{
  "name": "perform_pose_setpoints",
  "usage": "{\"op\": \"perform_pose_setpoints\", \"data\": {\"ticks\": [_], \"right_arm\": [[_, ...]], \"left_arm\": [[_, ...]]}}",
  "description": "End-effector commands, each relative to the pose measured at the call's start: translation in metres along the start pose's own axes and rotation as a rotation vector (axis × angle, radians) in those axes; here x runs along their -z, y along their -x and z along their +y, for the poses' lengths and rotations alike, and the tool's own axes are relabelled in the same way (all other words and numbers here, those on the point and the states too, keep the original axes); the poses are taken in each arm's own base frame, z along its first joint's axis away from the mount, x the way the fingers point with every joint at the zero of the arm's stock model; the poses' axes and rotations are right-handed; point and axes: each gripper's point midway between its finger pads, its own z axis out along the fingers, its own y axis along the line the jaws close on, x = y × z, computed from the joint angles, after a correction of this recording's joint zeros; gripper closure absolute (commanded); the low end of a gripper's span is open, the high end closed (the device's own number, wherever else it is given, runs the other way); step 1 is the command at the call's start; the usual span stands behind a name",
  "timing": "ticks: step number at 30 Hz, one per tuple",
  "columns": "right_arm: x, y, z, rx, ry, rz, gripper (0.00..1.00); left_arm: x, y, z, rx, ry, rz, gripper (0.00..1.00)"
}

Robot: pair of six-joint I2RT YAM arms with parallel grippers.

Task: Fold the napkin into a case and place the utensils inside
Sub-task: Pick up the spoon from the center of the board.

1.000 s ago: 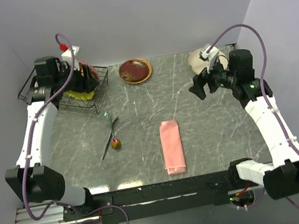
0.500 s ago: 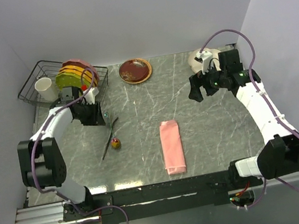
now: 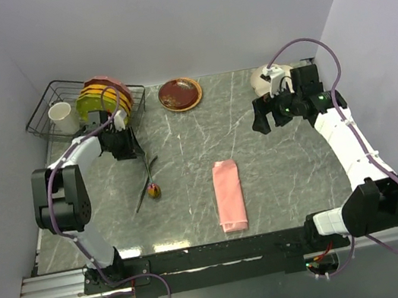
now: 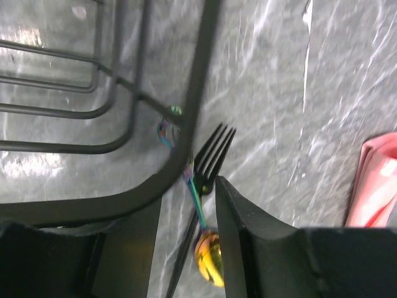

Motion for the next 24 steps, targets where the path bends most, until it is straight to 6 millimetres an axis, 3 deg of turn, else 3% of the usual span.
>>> {"op": "perform_pose_setpoints", "data": {"ticks": [1,7,8,10,11,12,15,18,20,24], "right_arm": [[0.009,0.018,-0.003,0.006,-0.025,-0.035,0.00],[0.010,0.019,-0.003,0.011,-0.023,-0.032,0.00],[0.010,0.018,-0.003,0.007,-0.023,-0.027,0.00],[0.010,0.017,-0.003,0.008,-0.019,-0.021,0.00],[0.010,0.017,-0.003,0.007,-0.020,-0.021,0.00],[0.010,0.016,-0.002,0.008,-0.019,-0.020,0.00],[0.011,0.015,-0.001,0.007,-0.019,-0.022,0.00],[0.011,0.014,-0.002,0.007,-0.018,-0.018,0.00],[0.011,0.013,-0.003,0.009,-0.021,-0.012,0.00],[0.013,0.013,-0.003,0.021,-0.029,-0.008,0.00]], "left_arm": [[-0.020,0.021,-0.004,0.038,-0.030,-0.049,0.54],[-0.014,0.022,-0.011,0.030,-0.068,-0.106,0.51],[-0.014,0.013,-0.011,0.027,-0.074,-0.111,0.51],[0.006,0.030,-0.021,-0.010,-0.092,-0.230,0.49],[0.009,0.023,-0.020,-0.011,-0.091,-0.247,0.47],[0.026,0.031,-0.028,-0.039,-0.103,-0.309,0.47],[0.046,0.039,-0.029,-0.077,-0.074,-0.421,0.43],[0.047,0.028,-0.030,-0.068,-0.091,-0.405,0.42],[0.047,0.015,-0.039,-0.078,-0.145,-0.358,0.51],[0.047,-0.019,-0.029,-0.074,-0.094,-0.251,0.56]]}}
